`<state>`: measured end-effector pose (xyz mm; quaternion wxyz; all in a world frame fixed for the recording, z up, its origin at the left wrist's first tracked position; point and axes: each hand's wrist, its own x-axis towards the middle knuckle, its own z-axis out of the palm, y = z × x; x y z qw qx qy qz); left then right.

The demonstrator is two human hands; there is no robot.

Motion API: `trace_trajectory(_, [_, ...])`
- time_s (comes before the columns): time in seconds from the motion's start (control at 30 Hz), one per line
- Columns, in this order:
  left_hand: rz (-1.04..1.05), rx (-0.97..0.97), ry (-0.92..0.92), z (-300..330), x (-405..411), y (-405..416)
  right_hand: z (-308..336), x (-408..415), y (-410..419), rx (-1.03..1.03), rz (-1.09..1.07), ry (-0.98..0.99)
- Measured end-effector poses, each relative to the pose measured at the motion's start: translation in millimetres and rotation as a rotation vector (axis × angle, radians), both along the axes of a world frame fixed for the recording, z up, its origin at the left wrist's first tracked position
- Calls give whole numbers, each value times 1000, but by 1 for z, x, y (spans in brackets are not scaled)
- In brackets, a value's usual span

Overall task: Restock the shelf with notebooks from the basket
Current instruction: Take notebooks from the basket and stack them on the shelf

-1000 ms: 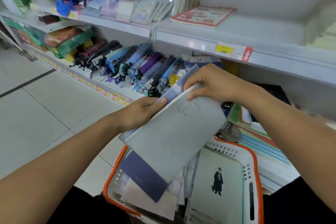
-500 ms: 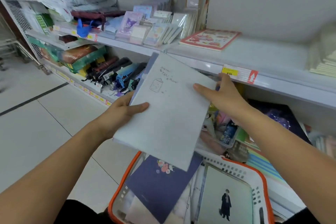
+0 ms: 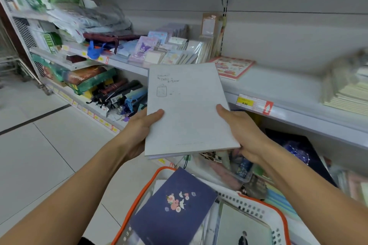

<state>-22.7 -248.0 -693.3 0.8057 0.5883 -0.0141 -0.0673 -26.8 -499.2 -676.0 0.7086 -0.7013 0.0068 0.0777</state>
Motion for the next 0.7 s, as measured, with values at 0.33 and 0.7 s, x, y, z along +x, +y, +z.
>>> trace_trajectory(0.33, [83,273,-143,5,-3,-32,-1,9,-5,102,-148,-75])
trace_trajectory(0.7, [23,-114,-128,55,60,-51,56,38,-25,552,-209,35])
